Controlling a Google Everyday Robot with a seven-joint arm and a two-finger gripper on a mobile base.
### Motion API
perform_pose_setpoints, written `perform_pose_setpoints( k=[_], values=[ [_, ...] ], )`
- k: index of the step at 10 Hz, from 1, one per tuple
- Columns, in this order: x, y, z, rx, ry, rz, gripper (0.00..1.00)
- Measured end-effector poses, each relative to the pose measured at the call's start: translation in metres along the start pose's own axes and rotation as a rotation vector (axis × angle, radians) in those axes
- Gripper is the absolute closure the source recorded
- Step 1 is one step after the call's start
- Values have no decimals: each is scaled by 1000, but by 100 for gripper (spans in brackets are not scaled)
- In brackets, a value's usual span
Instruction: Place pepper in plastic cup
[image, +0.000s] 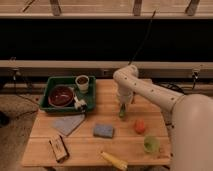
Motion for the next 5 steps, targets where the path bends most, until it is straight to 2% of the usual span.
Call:
perform_pose_setpoints(
  k=[3,5],
  values=[
    [-38,31,-30,46,37,-26,100],
    [-55,60,-39,64,52,-29,100]
  ],
)
